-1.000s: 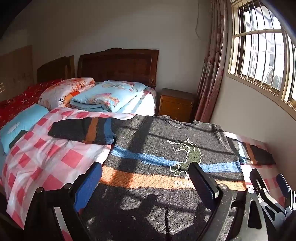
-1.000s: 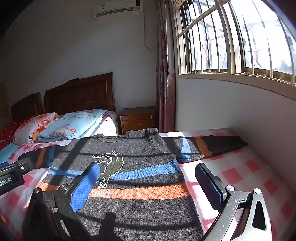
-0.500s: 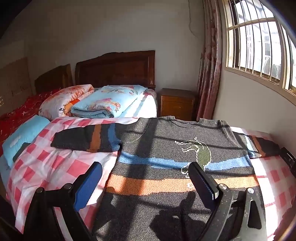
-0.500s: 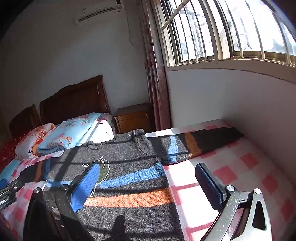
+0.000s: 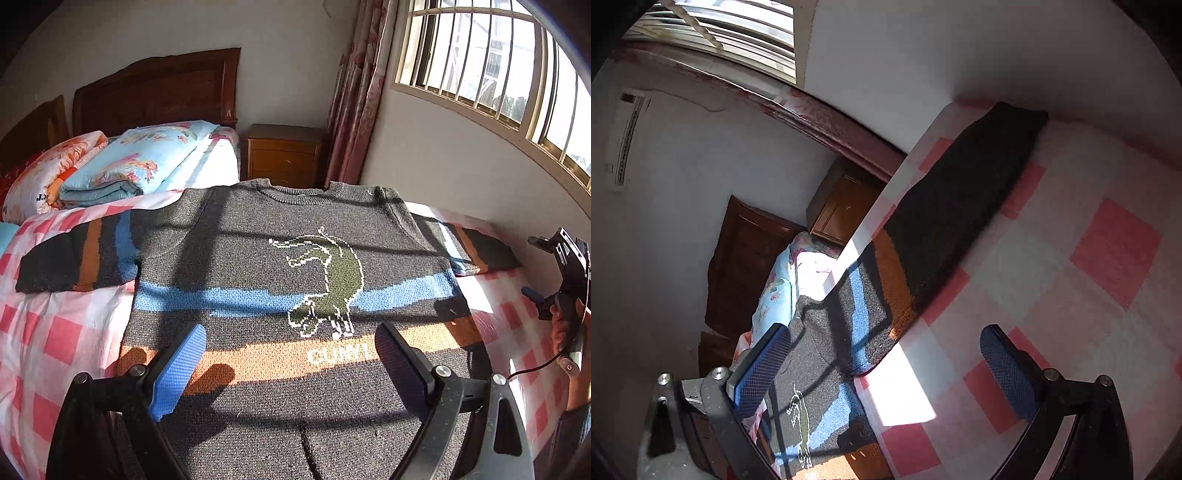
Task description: Fold small clothes
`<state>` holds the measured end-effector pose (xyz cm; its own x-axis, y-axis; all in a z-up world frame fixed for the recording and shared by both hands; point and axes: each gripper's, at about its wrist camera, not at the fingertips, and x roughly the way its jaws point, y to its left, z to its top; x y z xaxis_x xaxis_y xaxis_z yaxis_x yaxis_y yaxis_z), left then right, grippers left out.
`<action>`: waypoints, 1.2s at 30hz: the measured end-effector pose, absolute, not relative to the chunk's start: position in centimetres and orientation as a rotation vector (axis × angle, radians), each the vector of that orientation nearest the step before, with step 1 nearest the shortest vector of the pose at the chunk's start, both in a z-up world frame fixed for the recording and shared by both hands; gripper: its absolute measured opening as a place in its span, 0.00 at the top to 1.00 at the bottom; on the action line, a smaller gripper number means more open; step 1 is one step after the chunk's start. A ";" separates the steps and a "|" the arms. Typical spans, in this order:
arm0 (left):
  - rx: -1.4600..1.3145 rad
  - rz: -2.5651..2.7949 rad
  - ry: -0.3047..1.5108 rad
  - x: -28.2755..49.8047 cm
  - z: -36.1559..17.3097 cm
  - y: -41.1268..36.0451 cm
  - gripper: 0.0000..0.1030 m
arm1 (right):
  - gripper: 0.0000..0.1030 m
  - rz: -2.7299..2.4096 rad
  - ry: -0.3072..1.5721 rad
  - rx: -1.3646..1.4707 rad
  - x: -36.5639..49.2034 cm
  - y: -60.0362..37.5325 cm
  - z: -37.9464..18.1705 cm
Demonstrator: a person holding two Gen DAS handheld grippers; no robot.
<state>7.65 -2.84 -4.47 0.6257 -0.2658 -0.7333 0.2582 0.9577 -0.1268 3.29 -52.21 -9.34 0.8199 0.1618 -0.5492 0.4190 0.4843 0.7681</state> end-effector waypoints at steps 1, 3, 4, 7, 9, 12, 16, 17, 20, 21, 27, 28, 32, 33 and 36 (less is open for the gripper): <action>-0.017 -0.300 0.851 8.0 -4.7 -2.9 0.10 | 0.00 -0.176 0.606 1.088 3.6 -52.9 -9.5; -0.025 -0.292 0.873 8.7 -5.1 -3.0 0.10 | 0.00 -0.167 0.599 1.113 4.7 -54.6 -9.9; -0.025 -0.286 0.881 9.0 -5.3 -3.0 0.11 | 0.00 -0.173 0.601 1.124 5.2 -55.1 -10.0; -0.021 -0.271 0.895 9.4 -5.8 -2.9 0.12 | 0.00 -0.193 0.603 1.153 6.4 -56.4 -10.5; -0.020 -0.263 0.899 9.6 -6.0 -2.9 0.12 | 0.00 -0.182 0.621 1.171 7.2 -56.9 -10.9; -0.019 -0.258 0.905 9.9 -6.2 -2.9 0.13 | 0.00 -0.192 0.637 1.177 8.0 -57.3 -11.4; -0.007 -0.246 0.901 10.1 -6.2 -2.8 0.13 | 0.00 -0.193 0.644 1.221 8.8 -57.8 -12.5; -0.003 -0.241 0.897 10.1 -6.1 -2.8 0.13 | 0.00 -0.190 0.645 1.237 8.9 -57.9 -12.9; -0.001 -0.232 0.887 10.2 -5.8 -2.7 0.13 | 0.00 -0.198 0.602 1.266 9.3 -58.2 -13.0; -0.004 -0.235 0.885 10.3 -5.7 -2.7 0.13 | 0.00 -0.204 0.596 1.274 9.5 -58.3 -13.0; -0.006 -0.225 0.891 10.5 -5.8 -3.0 0.13 | 0.00 -0.271 0.544 1.264 11.4 -58.1 -12.8; -0.008 -0.225 0.894 10.5 -5.9 -3.0 0.13 | 0.00 -0.277 0.542 1.255 11.7 -58.1 -12.7; -0.031 -0.222 0.903 10.5 -6.3 -2.7 0.13 | 0.00 -0.246 0.491 1.222 11.8 -57.9 -12.6; -0.038 -0.221 0.908 10.5 -6.4 -2.7 0.13 | 0.00 -0.232 0.463 1.221 11.6 -57.9 -12.6; -0.061 -0.219 0.918 10.6 -6.7 -2.4 0.13 | 0.00 -0.205 0.455 1.248 11.3 -58.3 -13.3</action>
<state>10.56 -2.38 -6.70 0.5870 -0.2141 -0.7808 0.1622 0.9759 -0.1457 11.27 -58.26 -13.32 0.8930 0.0949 -0.4400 0.3928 0.3132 0.8647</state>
